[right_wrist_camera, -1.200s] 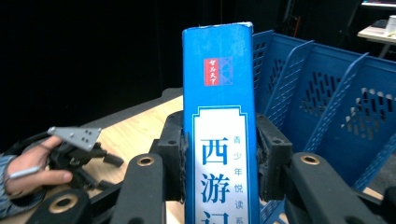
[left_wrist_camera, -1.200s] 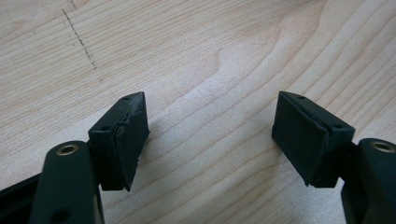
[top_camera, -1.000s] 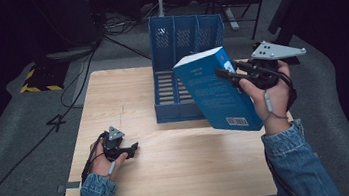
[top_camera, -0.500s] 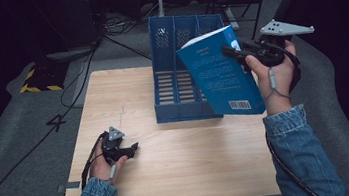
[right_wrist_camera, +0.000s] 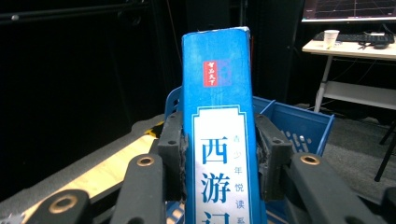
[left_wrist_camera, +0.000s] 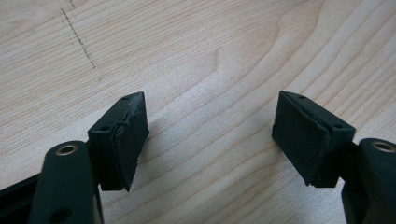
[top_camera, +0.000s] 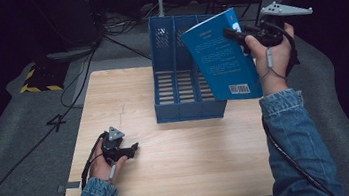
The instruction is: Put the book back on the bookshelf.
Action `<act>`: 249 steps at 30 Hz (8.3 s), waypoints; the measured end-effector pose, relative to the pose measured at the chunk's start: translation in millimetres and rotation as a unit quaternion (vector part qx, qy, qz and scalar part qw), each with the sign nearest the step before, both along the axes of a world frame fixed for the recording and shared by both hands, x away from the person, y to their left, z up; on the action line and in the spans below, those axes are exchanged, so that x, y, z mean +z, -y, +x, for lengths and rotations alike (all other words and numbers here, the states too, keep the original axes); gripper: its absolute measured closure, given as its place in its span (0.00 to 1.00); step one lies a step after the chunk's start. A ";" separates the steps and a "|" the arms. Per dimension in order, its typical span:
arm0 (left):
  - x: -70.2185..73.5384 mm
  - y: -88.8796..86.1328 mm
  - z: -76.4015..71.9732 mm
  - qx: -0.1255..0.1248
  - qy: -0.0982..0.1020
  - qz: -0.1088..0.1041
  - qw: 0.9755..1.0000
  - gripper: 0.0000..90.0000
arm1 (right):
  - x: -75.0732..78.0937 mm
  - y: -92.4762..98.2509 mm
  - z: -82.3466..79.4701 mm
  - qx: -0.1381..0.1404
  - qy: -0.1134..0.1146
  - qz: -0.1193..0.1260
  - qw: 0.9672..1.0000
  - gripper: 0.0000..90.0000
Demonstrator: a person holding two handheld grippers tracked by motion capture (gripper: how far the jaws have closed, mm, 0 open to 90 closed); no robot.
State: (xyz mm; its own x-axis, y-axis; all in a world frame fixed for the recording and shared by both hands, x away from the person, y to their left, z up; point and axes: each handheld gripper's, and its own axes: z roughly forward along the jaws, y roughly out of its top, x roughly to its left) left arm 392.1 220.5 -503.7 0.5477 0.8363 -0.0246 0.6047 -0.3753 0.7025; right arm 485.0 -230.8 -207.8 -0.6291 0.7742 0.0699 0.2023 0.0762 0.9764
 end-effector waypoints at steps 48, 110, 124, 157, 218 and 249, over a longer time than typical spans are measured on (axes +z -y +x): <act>0.1 0.2 0.3 0.000 0.000 0.001 1.000 0.30 | -17.3 -17.1 87.5 -0.139 -0.019 0.076 0.987 0.68; -0.4 2.8 2.9 0.006 0.002 0.000 1.000 0.28 | -104.9 -50.6 76.0 -0.113 -0.057 -0.006 0.992 0.65; -0.6 3.1 2.0 0.007 0.003 -0.001 1.000 0.28 | -121.4 -53.2 53.6 -0.129 -0.043 -0.037 0.990 0.66; -0.5 2.7 0.0 0.004 0.002 -0.001 1.000 0.28 | -151.2 -64.2 44.8 -0.156 -0.030 -0.058 0.986 0.64; -0.5 -4.5 -3.7 -0.029 0.000 0.004 1.000 0.23 | -159.0 53.0 -74.3 -0.006 -0.166 -0.178 0.970 0.28; -0.2 -3.7 -4.9 -0.029 -0.002 0.007 1.000 0.21 | -281.7 54.2 -93.8 0.026 -0.205 -0.191 0.960 0.27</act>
State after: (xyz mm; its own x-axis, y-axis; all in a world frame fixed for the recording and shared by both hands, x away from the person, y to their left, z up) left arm 387.2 224.1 -503.9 0.5959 0.8029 -0.0153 0.5844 -0.4204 0.6941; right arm 391.2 -285.0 -489.6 -0.6477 0.7610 0.0377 0.5499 0.4327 0.7144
